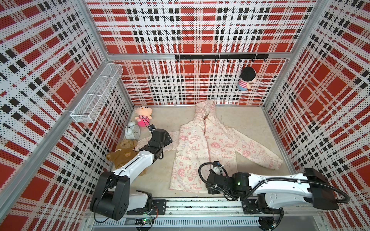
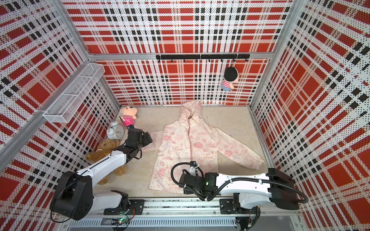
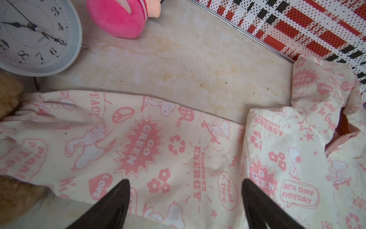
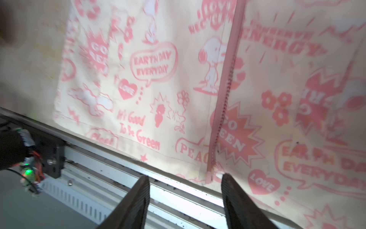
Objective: Unzip the jacket
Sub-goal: Smooth out the jacket at the center of the board.
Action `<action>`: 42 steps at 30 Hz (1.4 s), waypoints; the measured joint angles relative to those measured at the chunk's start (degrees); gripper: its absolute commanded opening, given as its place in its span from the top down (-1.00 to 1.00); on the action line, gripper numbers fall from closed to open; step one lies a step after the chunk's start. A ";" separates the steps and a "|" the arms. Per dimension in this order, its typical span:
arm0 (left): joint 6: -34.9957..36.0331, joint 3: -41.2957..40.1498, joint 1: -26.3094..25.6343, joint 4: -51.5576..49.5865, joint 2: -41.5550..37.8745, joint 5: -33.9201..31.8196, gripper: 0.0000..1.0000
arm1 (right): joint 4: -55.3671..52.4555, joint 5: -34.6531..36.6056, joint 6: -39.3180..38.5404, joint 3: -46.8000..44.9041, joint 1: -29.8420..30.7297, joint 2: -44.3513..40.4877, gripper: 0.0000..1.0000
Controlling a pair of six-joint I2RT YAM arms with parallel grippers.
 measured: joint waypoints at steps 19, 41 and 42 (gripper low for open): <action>3.32 7.41 -3.91 6.49 11.80 4.24 -0.03 | 15.80 -14.03 -29.00 -1.77 -67.60 3.54 0.04; -0.24 8.44 4.70 8.02 22.58 8.41 0.34 | 14.03 -6.58 -42.32 28.46 -77.13 41.64 -0.01; -0.17 8.68 4.68 7.78 22.82 8.22 0.18 | 13.64 -6.82 -43.19 29.07 -77.15 42.73 -0.13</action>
